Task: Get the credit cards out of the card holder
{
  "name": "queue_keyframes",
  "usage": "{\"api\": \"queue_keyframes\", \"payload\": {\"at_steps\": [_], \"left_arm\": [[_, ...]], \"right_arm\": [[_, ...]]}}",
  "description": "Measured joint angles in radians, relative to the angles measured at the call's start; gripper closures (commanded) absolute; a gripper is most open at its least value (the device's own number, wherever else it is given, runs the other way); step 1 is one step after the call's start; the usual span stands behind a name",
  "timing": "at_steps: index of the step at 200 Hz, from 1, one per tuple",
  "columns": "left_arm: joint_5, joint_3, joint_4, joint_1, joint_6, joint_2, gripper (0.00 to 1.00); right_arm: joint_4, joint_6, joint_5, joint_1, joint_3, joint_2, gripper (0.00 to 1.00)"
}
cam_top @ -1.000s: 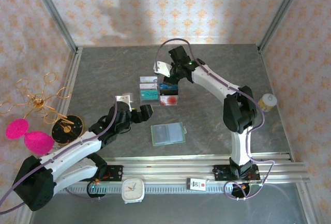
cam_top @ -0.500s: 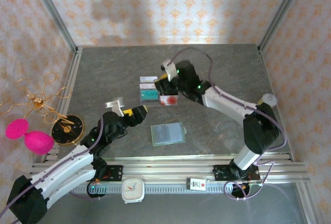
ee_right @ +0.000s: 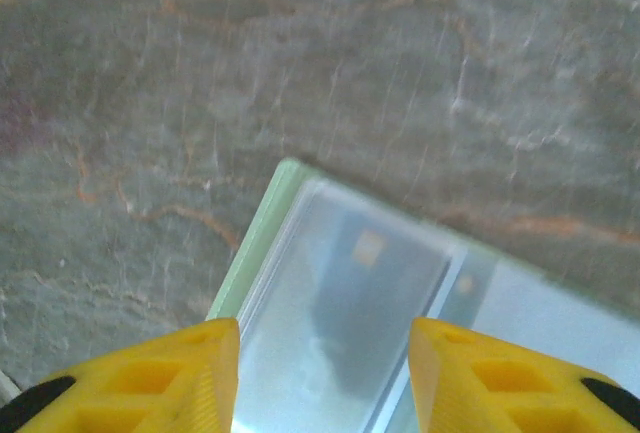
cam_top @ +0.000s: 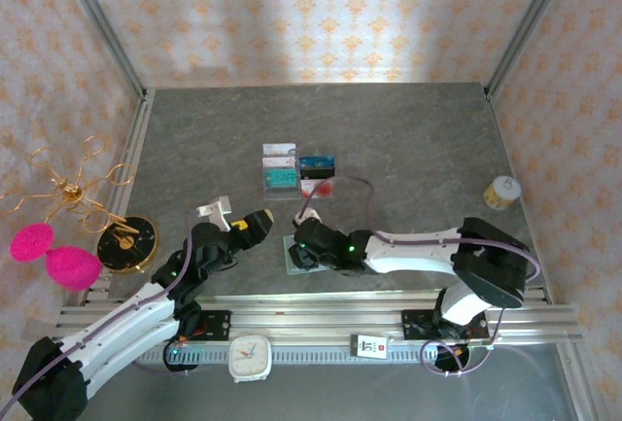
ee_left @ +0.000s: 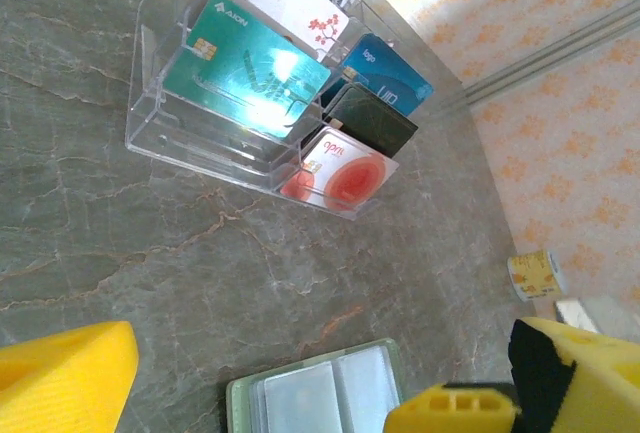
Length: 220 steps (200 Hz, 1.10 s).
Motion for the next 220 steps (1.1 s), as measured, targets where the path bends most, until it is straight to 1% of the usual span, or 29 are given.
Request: {"api": "queue_keyframes", "payload": {"at_steps": [30,54,65,75,81,96,110,129,157,181,208,220], "left_arm": [[0.016,0.000,-0.004,0.000,0.001,-0.022,0.09],[0.023,0.000,-0.005,0.000,0.001,-0.029,0.10],[0.029,0.000,-0.005,0.000,0.002,-0.027,0.13],[0.038,0.000,-0.005,0.000,0.004,-0.022,0.15],[0.044,0.000,-0.005,0.000,0.005,-0.018,0.17],[0.058,0.000,-0.004,0.000,0.009,0.001,0.23],[0.075,-0.002,-0.002,0.000,0.010,0.023,0.30],[0.106,-0.014,0.013,0.000,0.008,0.061,0.42],[0.138,-0.037,0.035,-0.011,0.007,0.126,0.63],[0.144,-0.040,0.064,-0.071,0.005,0.182,0.79],[0.144,-0.037,0.108,-0.140,0.006,0.267,0.91],[0.144,-0.032,0.124,-0.159,0.011,0.313,0.93]], "right_arm": [[-0.028,0.030,0.074,0.043,0.031,0.060,0.54],[-0.043,0.040,0.098,0.056,0.045,0.098,0.54],[-0.046,0.040,0.102,0.061,0.052,0.119,0.55],[-0.047,0.041,0.105,0.065,0.056,0.136,0.58],[-0.047,0.042,0.109,0.066,0.059,0.143,0.63],[-0.048,0.055,0.119,0.066,0.067,0.148,0.80],[-0.048,0.070,0.127,0.066,0.067,0.150,0.92],[-0.042,0.089,0.136,0.066,0.064,0.149,1.00],[0.019,0.129,0.134,0.065,0.004,0.100,1.00],[0.085,0.168,0.122,0.061,-0.068,0.023,1.00],[0.148,0.207,0.105,0.061,-0.113,-0.030,1.00],[0.170,0.224,0.094,0.061,-0.123,-0.039,1.00]]}}
